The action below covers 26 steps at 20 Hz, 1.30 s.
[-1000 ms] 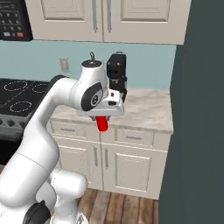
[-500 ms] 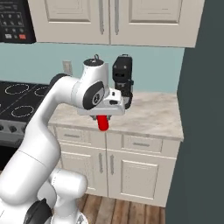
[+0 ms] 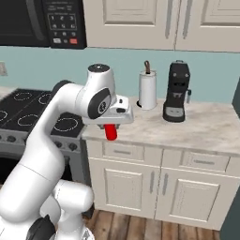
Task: Four empty soda cans are scattered around the kitchen. Gather all the cans and cluster them next to the stove for recycling.
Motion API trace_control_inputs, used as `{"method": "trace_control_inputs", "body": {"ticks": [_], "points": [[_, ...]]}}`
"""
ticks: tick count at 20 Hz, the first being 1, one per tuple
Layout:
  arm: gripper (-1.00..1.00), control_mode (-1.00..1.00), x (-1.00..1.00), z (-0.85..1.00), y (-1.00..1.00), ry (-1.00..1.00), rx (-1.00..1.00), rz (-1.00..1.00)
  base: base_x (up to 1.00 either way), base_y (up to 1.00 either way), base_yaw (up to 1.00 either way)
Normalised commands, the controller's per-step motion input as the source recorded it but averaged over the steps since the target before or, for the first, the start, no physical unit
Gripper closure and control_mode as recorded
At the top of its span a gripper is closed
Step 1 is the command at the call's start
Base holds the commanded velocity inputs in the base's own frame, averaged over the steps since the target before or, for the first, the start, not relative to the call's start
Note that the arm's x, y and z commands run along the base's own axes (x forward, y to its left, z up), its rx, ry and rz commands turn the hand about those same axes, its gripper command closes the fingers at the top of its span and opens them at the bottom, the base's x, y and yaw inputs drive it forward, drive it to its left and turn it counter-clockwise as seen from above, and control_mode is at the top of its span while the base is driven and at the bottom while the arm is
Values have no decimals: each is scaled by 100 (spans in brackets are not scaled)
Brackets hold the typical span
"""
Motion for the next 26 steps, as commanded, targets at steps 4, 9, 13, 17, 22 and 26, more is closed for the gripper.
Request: {"method": "trace_control_inputs", "body": {"ticks": [4,9,13,17,22,26], "points": [[100,100,0,0,0,0,0,0,22,100,-2],[100,100,0,0,0,0,0,0,7,100,-2],[100,100,0,0,0,0,0,0,1,100,-2],[100,100,0,0,0,0,0,0,3,100,-2],[100,100,0,0,0,0,0,0,6,100,-2],[100,100,0,0,0,0,0,0,10,100,-1]]}}
